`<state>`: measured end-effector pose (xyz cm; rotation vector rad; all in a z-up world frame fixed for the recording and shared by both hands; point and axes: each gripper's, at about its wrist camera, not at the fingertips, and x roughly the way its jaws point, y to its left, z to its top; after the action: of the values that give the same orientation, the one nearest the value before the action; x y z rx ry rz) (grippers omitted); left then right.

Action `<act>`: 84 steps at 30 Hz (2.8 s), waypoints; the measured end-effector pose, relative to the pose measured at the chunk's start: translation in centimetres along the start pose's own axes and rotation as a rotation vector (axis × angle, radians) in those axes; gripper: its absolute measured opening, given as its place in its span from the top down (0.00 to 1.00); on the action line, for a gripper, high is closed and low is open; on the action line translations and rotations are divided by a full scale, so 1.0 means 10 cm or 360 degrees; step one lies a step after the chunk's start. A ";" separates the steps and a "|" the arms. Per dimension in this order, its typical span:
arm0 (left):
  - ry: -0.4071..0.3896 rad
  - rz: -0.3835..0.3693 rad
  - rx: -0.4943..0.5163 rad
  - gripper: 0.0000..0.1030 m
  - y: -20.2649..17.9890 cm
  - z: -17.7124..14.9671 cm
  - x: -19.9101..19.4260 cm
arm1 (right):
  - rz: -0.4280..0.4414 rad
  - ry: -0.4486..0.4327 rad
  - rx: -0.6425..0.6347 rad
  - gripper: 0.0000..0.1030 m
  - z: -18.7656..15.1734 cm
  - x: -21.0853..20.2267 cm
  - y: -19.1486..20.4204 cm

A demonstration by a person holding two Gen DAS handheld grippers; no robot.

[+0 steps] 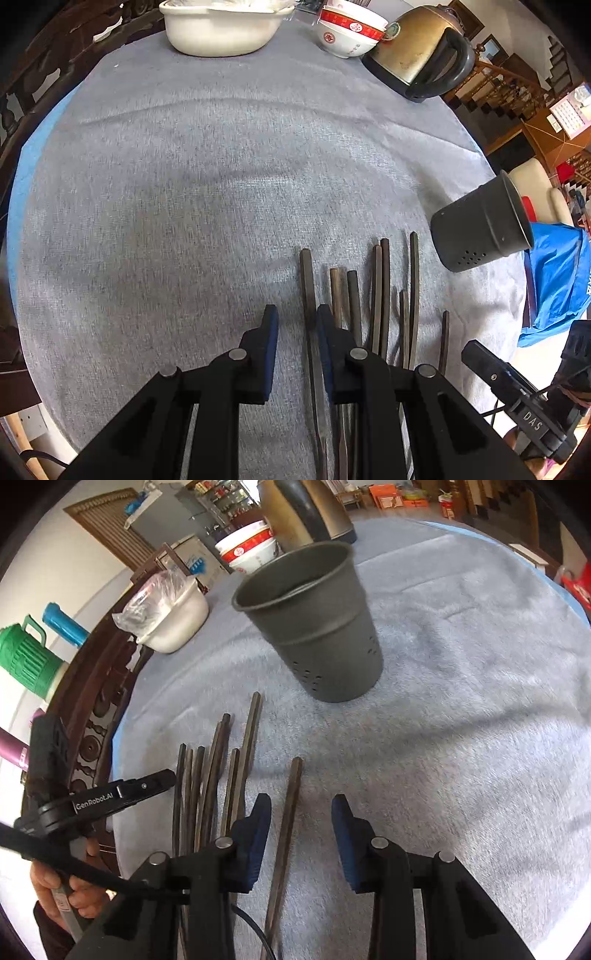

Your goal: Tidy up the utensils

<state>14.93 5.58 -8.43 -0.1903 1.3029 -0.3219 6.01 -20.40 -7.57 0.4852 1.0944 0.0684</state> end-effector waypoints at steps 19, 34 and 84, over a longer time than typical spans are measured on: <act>0.0118 0.0063 -0.0053 0.80 -0.20 0.33 0.34 | -0.0122 0.0174 -0.0086 0.75 0.13 0.31 0.20; -0.0150 0.0091 -0.0004 0.93 -0.17 0.18 -0.23 | -0.0059 0.0105 -0.0136 0.92 0.10 0.15 0.31; -0.0618 0.0029 0.0209 0.94 -0.58 -0.25 -1.47 | 0.0253 -0.0662 -0.0370 0.94 0.11 -1.12 0.54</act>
<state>8.40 5.25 6.16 -0.1217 0.8964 -0.3349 2.69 -19.19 4.35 0.3554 0.6296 0.2220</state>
